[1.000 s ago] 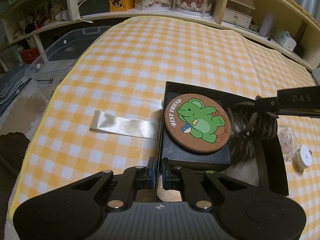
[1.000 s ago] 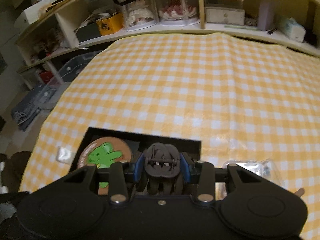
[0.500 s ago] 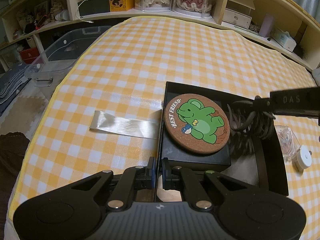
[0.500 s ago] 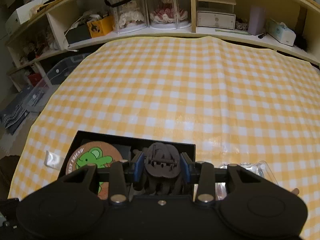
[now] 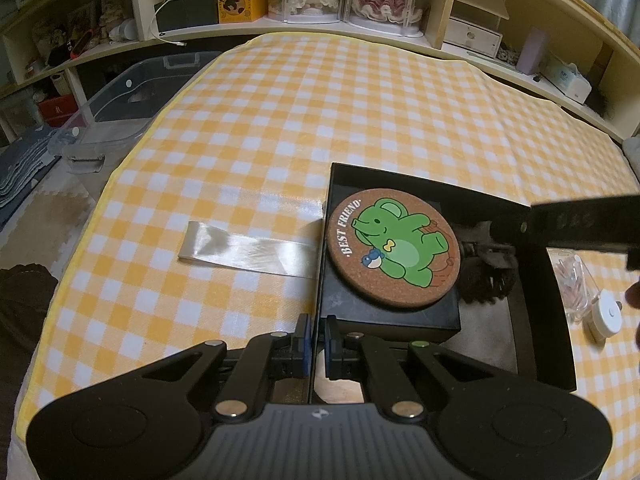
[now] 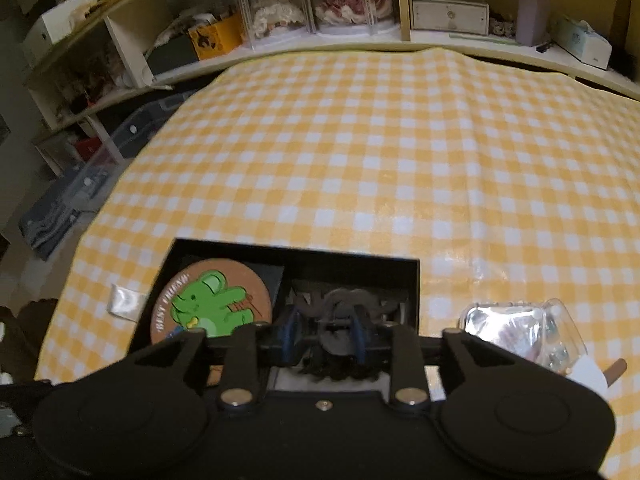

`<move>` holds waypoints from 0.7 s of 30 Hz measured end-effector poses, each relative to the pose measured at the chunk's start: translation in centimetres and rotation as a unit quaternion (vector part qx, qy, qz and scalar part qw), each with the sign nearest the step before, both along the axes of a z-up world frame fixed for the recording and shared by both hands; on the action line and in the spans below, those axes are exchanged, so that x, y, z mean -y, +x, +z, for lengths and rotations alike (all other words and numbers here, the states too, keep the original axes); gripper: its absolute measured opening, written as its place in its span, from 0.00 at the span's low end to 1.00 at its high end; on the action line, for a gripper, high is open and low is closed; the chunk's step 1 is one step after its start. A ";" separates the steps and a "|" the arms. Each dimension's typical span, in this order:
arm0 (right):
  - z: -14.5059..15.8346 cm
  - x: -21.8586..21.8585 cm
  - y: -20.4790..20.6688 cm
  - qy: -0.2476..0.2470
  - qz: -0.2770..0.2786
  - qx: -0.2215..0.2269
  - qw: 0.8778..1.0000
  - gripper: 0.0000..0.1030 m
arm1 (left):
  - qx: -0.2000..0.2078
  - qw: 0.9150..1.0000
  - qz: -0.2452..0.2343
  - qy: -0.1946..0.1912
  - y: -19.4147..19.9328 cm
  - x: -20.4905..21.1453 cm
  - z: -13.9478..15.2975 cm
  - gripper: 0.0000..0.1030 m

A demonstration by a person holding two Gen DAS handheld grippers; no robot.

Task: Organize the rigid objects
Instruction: 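Lower the hair clip into the tray beside the black box and open the right tool, then move the right tool to the clear plastic case of pink items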

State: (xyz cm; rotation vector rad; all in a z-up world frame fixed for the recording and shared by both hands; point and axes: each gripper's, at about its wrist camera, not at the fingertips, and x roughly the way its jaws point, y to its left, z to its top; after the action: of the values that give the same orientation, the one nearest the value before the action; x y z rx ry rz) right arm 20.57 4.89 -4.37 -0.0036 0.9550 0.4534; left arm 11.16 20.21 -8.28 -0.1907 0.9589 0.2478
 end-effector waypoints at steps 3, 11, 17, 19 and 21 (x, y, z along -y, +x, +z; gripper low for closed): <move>1.0 0.5 -0.2 0.020 0.010 0.005 1.000 0.40 | 0.000 1.000 0.000 0.001 0.0 0.0 0.0 0.05; 2.0 1.9 -0.6 0.020 0.016 -0.003 1.000 0.42 | 0.000 1.000 0.000 0.001 0.0 0.0 0.0 0.05; 3.2 3.6 -1.8 0.029 0.029 0.005 0.999 0.63 | 0.000 1.000 0.000 0.001 0.0 -0.1 0.0 0.05; 3.7 4.5 -2.3 0.035 0.034 0.010 0.999 0.76 | -0.001 1.000 0.000 0.001 0.0 -0.1 0.0 0.05; 4.2 5.4 -2.6 0.040 0.039 0.015 0.998 0.81 | -0.001 1.000 -0.001 0.003 0.0 -0.1 0.0 0.05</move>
State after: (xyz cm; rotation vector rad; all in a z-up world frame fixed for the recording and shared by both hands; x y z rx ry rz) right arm 17.92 -0.46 -0.12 0.0248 0.9098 0.5609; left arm 11.19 20.28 -8.30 -0.1842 0.9605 0.2500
